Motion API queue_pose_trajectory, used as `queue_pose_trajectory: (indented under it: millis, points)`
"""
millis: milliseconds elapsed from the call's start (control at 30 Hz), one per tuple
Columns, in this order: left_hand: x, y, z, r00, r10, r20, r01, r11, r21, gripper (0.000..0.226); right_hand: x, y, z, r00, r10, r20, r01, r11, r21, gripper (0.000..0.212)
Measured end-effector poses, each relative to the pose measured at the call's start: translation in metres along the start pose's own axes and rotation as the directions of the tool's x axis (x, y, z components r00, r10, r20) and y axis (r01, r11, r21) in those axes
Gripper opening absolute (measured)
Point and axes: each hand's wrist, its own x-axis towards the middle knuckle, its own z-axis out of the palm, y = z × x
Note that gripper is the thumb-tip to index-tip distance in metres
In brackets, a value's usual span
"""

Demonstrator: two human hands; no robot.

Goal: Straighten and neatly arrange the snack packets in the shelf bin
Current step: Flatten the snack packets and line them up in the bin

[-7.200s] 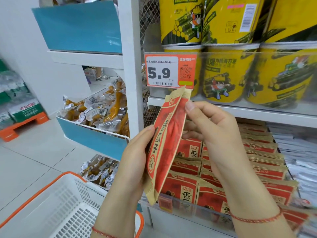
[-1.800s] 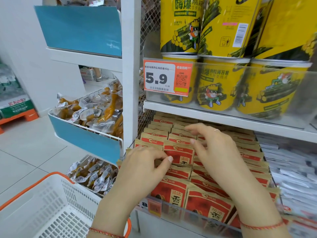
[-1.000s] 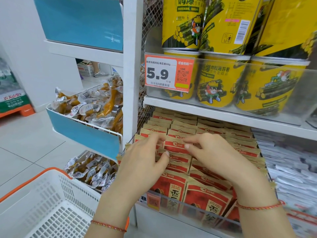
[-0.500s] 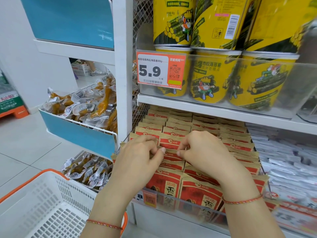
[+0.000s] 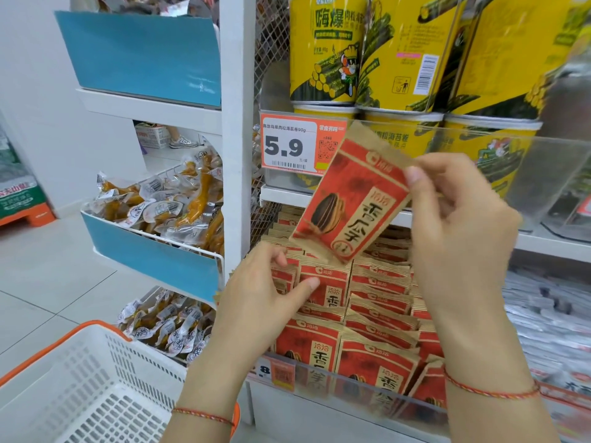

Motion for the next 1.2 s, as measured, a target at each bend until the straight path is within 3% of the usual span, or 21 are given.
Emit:
queue_pose_trajectory:
  millis: [100, 167, 233, 333, 533, 600, 667, 733, 800, 1000, 1200]
  points:
    - [-0.004, 0.007, -0.004, 0.988, -0.005, -0.154, -0.041, 0.955, -0.292, 0.027, 0.001, -0.004, -0.002, 0.999, 0.04, -0.037, -0.037, 0.997, 0.073, 0.012]
    - [-0.005, 0.014, -0.007, 0.977, -0.011, -0.214, -0.083, 0.901, -0.426, 0.029, 0.001, -0.004, 0.001, 0.988, 0.148, 0.053, -0.154, 0.977, 0.149, 0.009]
    - [-0.006, 0.02, -0.01, 0.985, 0.004, -0.172, -0.089, 0.869, -0.487, 0.041, -0.002, -0.001, 0.008, 0.942, 0.281, 0.182, -0.319, 0.92, 0.229, 0.012]
    - [-0.007, 0.024, -0.012, 0.996, 0.035, -0.08, -0.064, 0.919, -0.389, 0.061, -0.008, 0.001, 0.018, 0.883, 0.385, 0.267, -0.45, 0.857, 0.252, 0.014]
    - [-0.009, 0.032, -0.015, 0.991, 0.024, 0.133, -0.03, 0.999, 0.04, 0.118, -0.017, -0.003, 0.028, 0.859, 0.435, 0.271, -0.499, 0.832, 0.244, 0.02]
    - [-0.01, 0.031, -0.015, 0.99, 0.011, 0.138, -0.012, 1.0, 0.012, 0.116, -0.017, -0.008, 0.03, 0.845, 0.434, 0.313, -0.517, 0.812, 0.271, 0.02]
    - [-0.01, 0.028, -0.016, 0.986, 0.02, 0.167, 0.016, 0.977, -0.215, 0.106, -0.016, -0.013, 0.029, 0.81, 0.428, 0.401, -0.568, 0.743, 0.355, 0.022]
    - [-0.01, 0.026, -0.018, 0.979, 0.037, 0.199, 0.06, 0.885, -0.462, 0.09, -0.014, -0.016, 0.027, 0.767, 0.405, 0.497, -0.622, 0.658, 0.424, 0.02]
    - [-0.009, 0.024, -0.021, 0.969, 0.085, 0.232, 0.074, 0.796, -0.6, 0.072, -0.015, -0.019, 0.026, 0.738, 0.394, 0.548, -0.653, 0.623, 0.432, 0.018]
    - [0.003, 0.015, -0.017, 0.942, 0.186, 0.279, 0.055, 0.734, -0.677, 0.074, -0.019, -0.022, 0.03, 0.717, 0.409, 0.564, -0.686, 0.558, 0.467, 0.026]
    - [0.005, 0.013, -0.013, 0.94, 0.214, 0.266, 0.081, 0.617, -0.783, 0.048, -0.019, -0.023, 0.03, 0.727, 0.384, 0.57, -0.679, 0.525, 0.513, 0.021]
